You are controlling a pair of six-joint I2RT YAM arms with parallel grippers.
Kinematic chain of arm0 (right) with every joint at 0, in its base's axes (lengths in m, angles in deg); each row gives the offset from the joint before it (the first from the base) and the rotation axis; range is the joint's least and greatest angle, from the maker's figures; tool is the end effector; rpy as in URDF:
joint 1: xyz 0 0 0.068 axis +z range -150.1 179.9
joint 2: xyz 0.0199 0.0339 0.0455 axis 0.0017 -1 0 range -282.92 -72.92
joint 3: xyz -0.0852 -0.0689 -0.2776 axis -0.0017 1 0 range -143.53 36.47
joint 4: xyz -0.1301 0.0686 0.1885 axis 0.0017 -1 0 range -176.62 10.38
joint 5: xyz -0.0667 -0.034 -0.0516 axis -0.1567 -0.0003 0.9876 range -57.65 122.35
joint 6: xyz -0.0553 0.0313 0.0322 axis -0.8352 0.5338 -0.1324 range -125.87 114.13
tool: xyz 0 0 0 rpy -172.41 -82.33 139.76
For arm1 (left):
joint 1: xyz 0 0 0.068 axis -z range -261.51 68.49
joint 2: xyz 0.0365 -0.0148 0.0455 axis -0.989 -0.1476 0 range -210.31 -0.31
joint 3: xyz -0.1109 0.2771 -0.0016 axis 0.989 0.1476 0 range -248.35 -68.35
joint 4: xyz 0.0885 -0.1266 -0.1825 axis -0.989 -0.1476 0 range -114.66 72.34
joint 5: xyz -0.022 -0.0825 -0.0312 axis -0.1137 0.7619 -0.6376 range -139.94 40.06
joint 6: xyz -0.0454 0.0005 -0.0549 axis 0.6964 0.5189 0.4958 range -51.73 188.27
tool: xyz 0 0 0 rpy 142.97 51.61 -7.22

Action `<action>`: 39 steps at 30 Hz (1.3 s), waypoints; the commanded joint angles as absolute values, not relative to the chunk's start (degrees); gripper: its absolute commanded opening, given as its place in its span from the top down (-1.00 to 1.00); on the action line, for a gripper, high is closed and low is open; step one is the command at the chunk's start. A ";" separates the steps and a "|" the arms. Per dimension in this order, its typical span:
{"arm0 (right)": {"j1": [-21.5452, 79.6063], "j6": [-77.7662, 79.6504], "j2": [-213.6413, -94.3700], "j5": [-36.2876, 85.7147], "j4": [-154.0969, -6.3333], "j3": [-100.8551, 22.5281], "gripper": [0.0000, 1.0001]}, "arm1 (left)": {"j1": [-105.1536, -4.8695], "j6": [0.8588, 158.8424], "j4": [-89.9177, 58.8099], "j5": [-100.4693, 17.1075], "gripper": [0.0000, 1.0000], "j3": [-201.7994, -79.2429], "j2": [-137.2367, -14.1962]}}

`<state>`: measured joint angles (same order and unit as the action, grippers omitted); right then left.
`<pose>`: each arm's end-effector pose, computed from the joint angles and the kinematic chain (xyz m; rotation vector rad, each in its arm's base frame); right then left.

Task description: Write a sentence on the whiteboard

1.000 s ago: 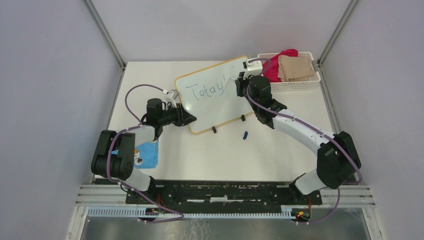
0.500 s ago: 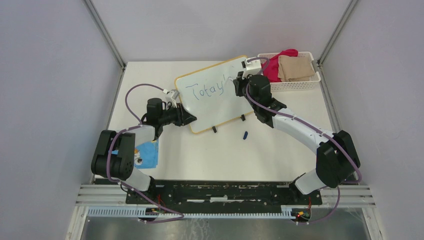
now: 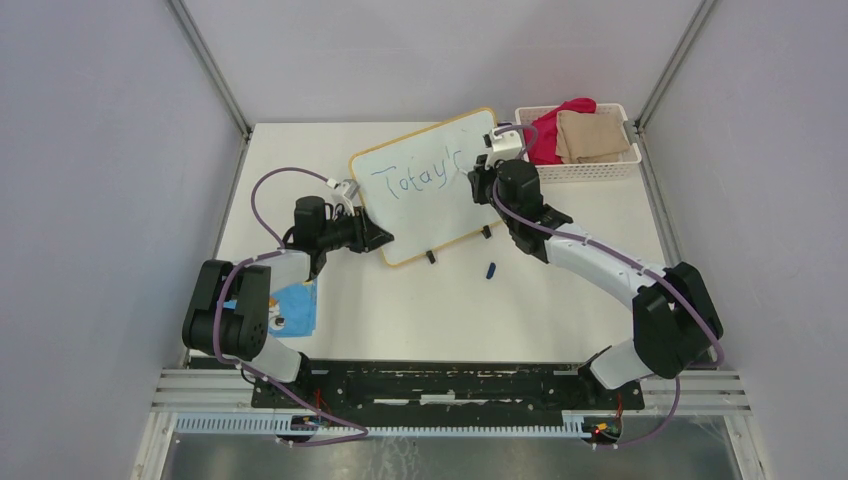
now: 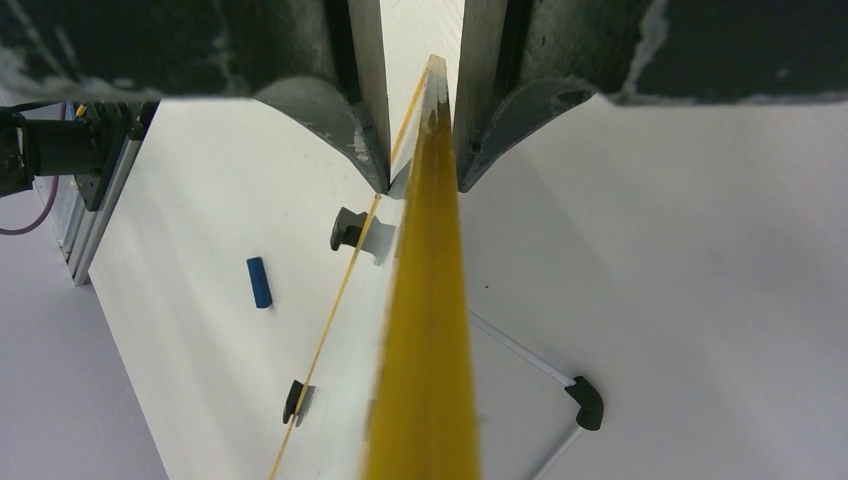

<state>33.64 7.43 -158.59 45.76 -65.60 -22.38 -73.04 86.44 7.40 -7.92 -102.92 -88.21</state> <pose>0.2987 0.1832 0.3280 -0.1528 1.7974 0.3787 0.2839 -0.0819 0.2066 0.2929 2.0639 -1.0392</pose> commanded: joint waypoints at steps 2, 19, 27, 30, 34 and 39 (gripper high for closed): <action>33.52 8.27 -156.86 49.55 -65.63 -21.58 1.00 | -72.72 83.38 7.23 -8.76 0.29 -104.67 -86.54; 33.27 8.54 -157.23 46.85 -67.23 -20.56 1.00 | -72.56 83.14 6.95 -8.89 0.29 -104.74 -86.49; 34.39 8.48 -157.45 44.35 -67.29 -20.91 1.00 | -72.41 83.12 6.79 -8.97 0.30 -104.73 -86.27; 35.40 8.44 -157.65 43.59 -67.67 -21.89 1.00 | -72.37 82.97 6.52 -9.14 0.29 -104.83 -86.27; 36.46 8.63 -157.66 42.66 -67.92 -22.90 1.00 | -72.28 82.89 6.30 -9.24 0.29 -104.85 -86.14; 36.47 9.35 -155.54 43.47 -68.15 -22.70 1.00 | -72.28 82.59 5.61 -10.00 0.29 -104.95 -85.97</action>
<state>36.46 8.28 -158.11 43.32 -68.77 -20.83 -72.74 85.75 5.92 -9.04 -103.03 -87.75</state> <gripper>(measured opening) 0.177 0.356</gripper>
